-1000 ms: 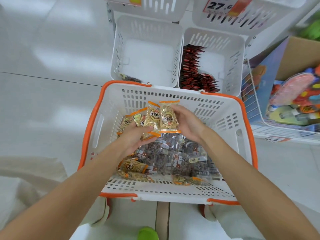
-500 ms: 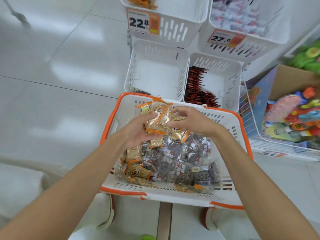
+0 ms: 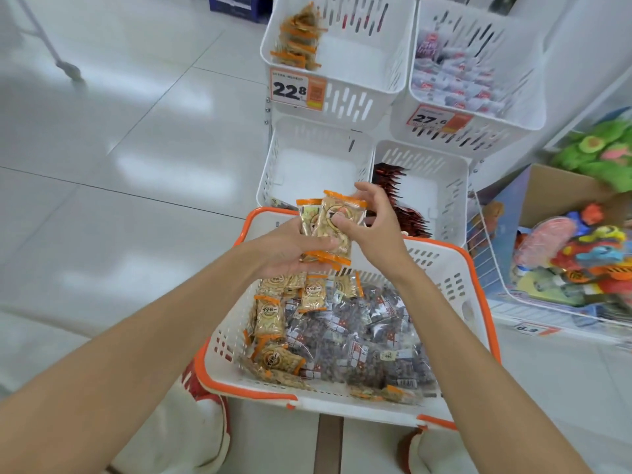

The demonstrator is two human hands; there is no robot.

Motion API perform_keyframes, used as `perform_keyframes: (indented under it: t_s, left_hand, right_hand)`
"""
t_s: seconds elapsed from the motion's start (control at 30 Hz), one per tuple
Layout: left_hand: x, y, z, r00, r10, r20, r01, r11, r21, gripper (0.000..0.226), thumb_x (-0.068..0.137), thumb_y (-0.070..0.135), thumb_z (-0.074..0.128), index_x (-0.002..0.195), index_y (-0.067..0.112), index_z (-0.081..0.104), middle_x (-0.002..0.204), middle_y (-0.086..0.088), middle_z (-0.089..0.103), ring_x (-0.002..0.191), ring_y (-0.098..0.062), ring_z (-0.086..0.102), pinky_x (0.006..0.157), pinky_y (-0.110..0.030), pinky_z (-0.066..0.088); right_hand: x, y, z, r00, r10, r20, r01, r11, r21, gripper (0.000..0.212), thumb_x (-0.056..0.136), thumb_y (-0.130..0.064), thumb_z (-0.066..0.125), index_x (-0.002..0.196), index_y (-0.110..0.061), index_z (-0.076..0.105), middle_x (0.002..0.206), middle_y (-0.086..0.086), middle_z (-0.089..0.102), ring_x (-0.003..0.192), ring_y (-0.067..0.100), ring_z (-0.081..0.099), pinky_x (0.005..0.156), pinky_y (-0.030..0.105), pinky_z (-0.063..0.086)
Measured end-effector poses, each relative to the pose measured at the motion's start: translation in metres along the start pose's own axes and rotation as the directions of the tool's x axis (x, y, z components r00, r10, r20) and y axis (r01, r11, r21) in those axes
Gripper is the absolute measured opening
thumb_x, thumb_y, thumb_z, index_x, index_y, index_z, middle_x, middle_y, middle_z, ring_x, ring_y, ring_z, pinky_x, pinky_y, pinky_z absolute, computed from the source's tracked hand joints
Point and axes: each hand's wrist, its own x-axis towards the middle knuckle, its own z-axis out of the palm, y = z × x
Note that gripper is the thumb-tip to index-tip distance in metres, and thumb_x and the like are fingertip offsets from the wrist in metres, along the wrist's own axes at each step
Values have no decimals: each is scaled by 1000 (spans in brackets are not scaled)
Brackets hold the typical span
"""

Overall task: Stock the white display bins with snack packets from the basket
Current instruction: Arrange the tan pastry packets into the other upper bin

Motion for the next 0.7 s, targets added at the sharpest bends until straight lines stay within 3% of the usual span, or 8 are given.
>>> perform_keyframes:
  t_s: [0.1, 0.17, 0.23, 0.33, 0.47, 0.57, 0.6, 0.7]
  left_hand:
    - [6, 21, -7, 1000, 7, 12, -7, 999, 44, 67, 74, 6, 78, 133, 12, 49, 111, -5, 71, 103, -22, 69, 81, -33, 56]
    - [10, 38, -6, 998, 8, 59, -17, 989, 149, 61, 78, 1, 76, 132, 15, 52, 110, -4, 70, 104, -22, 69, 82, -32, 57]
    - [16, 55, -4, 996, 15, 88, -34, 976, 215, 58, 80, 0, 75, 130, 19, 54, 113, -4, 69, 107, -23, 68, 87, -37, 56]
    - [31, 84, -7, 993, 45, 112, -75, 957, 280, 67, 76, 10, 81, 134, 19, 49, 121, -9, 66, 107, -23, 67, 91, -41, 55]
    - [47, 135, -10, 978, 57, 201, -144, 880, 452, 60, 80, 6, 77, 131, 22, 50, 101, 2, 67, 91, -13, 68, 76, -29, 55]
    - [67, 172, -18, 981, 72, 182, -169, 781, 601, 85, 71, 14, 84, 140, 24, 35, 108, 0, 65, 95, -14, 69, 76, -33, 58]
    - [75, 184, -21, 981, 89, 175, -182, 746, 641, 93, 66, 19, 86, 141, 24, 32, 108, -1, 65, 93, -13, 70, 75, -34, 58]
    - [93, 221, -35, 965, 252, 68, -231, 706, 670, 122, 55, 41, 89, 151, 32, 15, 113, 4, 65, 100, -10, 67, 84, -31, 57]
  right_hand:
    - [12, -7, -4, 992, 105, 76, -108, 993, 40, 79, 81, -56, 69, 145, -24, 36, 147, -3, 43, 134, 11, 42, 106, 35, 39]
    - [21, -15, -7, 975, 79, 208, -108, 985, 132, 60, 87, -47, 67, 135, -17, 47, 129, 4, 62, 118, 17, 60, 100, 40, 48]
    - [34, -25, -8, 962, 53, 267, -109, 974, 197, 48, 92, -35, 65, 130, -13, 48, 117, 8, 69, 107, 22, 67, 94, 43, 53]
    - [59, -48, -20, 967, 73, 243, -120, 975, 188, 43, 90, -31, 67, 125, -14, 50, 109, 6, 72, 99, 20, 70, 89, 40, 55]
    - [106, -83, -48, 956, 81, 282, -106, 992, 71, 46, 81, -27, 79, 118, -15, 55, 83, -3, 71, 75, 14, 62, 68, 28, 49]
    - [149, -106, -70, 857, 166, 489, -216, 975, 49, 59, 74, -16, 83, 126, -20, 55, 102, 4, 71, 89, 18, 68, 76, 32, 56]
    - [162, -115, -75, 829, 162, 536, -200, 980, 13, 52, 77, -10, 79, 125, -17, 58, 105, 7, 71, 93, 20, 69, 79, 33, 57]
    - [203, -134, -86, 897, 60, 438, -53, 998, -30, 25, 83, -4, 73, 107, -8, 67, 93, 6, 73, 83, 16, 70, 79, 30, 59]
